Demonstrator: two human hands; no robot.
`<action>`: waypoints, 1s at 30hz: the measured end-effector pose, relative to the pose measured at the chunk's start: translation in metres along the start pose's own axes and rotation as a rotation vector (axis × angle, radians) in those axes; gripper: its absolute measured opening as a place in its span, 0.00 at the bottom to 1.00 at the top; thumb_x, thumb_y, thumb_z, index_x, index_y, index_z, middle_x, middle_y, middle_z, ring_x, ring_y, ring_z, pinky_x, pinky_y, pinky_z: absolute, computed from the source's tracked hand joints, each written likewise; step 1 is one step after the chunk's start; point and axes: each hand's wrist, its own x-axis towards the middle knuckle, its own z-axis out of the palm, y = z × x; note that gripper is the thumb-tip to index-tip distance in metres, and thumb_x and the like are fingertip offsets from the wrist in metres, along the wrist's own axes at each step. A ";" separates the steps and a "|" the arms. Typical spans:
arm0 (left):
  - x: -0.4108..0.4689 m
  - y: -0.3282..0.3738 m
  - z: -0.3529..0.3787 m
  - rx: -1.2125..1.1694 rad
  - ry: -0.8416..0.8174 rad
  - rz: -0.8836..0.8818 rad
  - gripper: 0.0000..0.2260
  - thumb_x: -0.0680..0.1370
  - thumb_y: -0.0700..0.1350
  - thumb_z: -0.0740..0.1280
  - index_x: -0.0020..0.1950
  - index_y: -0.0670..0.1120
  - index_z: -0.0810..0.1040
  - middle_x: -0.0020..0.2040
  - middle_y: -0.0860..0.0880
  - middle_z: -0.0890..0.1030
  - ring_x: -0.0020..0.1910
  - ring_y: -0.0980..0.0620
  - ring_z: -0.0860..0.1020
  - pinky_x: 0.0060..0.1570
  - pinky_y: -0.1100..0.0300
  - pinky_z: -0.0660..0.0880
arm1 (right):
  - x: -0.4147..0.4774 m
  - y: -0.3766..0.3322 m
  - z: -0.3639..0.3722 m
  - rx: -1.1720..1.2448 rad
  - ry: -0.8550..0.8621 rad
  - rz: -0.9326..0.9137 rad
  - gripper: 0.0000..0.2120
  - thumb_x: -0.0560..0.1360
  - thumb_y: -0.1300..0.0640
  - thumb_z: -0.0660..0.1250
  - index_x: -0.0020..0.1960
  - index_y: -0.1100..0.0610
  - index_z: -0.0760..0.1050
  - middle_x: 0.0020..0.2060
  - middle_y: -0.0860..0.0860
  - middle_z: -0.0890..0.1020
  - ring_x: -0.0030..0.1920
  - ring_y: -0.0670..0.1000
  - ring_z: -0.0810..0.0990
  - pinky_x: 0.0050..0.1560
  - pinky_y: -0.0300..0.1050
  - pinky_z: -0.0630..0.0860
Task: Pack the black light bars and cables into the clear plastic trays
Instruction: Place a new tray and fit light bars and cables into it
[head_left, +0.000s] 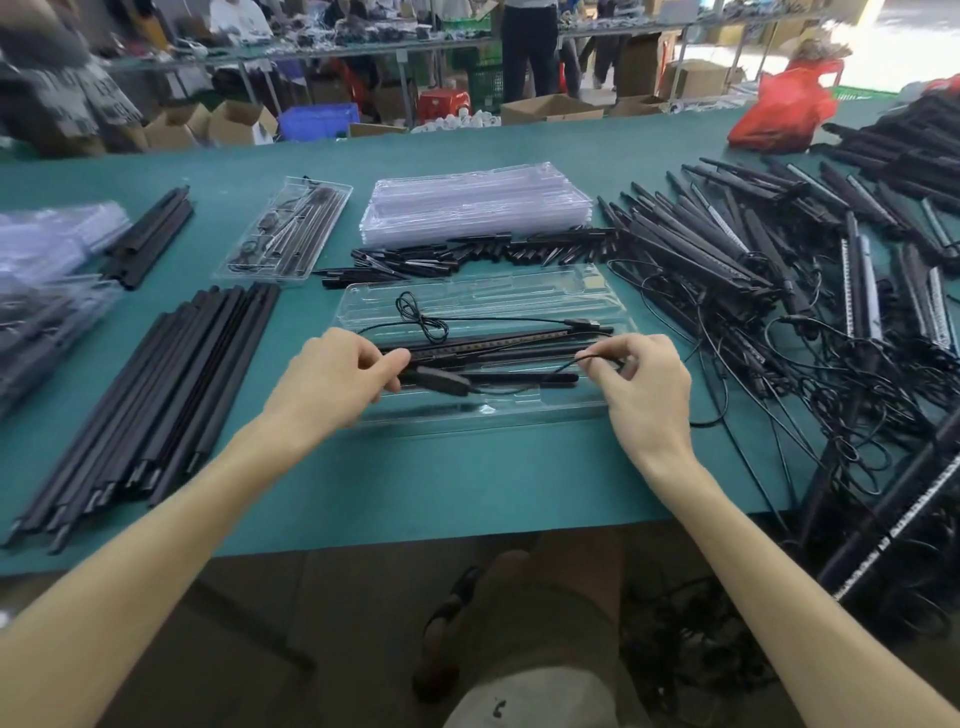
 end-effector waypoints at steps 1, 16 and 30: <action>-0.002 -0.001 0.002 0.121 0.083 0.034 0.18 0.79 0.60 0.67 0.34 0.51 0.80 0.31 0.53 0.80 0.28 0.51 0.78 0.35 0.57 0.73 | 0.000 0.001 0.000 0.027 0.018 0.010 0.04 0.77 0.58 0.72 0.45 0.49 0.82 0.48 0.49 0.77 0.37 0.42 0.72 0.44 0.26 0.67; -0.012 0.017 0.028 0.101 -0.096 0.745 0.10 0.77 0.48 0.73 0.58 0.51 0.82 0.52 0.55 0.77 0.49 0.52 0.78 0.53 0.49 0.76 | 0.002 0.008 -0.001 0.109 0.061 0.059 0.02 0.76 0.51 0.73 0.46 0.48 0.81 0.48 0.47 0.77 0.42 0.46 0.75 0.46 0.28 0.69; -0.003 0.024 0.036 0.078 -0.158 0.688 0.12 0.77 0.38 0.72 0.60 0.45 0.85 0.50 0.47 0.80 0.51 0.46 0.77 0.55 0.56 0.74 | 0.002 0.009 -0.001 0.094 0.052 0.051 0.03 0.77 0.50 0.73 0.47 0.49 0.81 0.48 0.47 0.76 0.42 0.45 0.75 0.45 0.28 0.68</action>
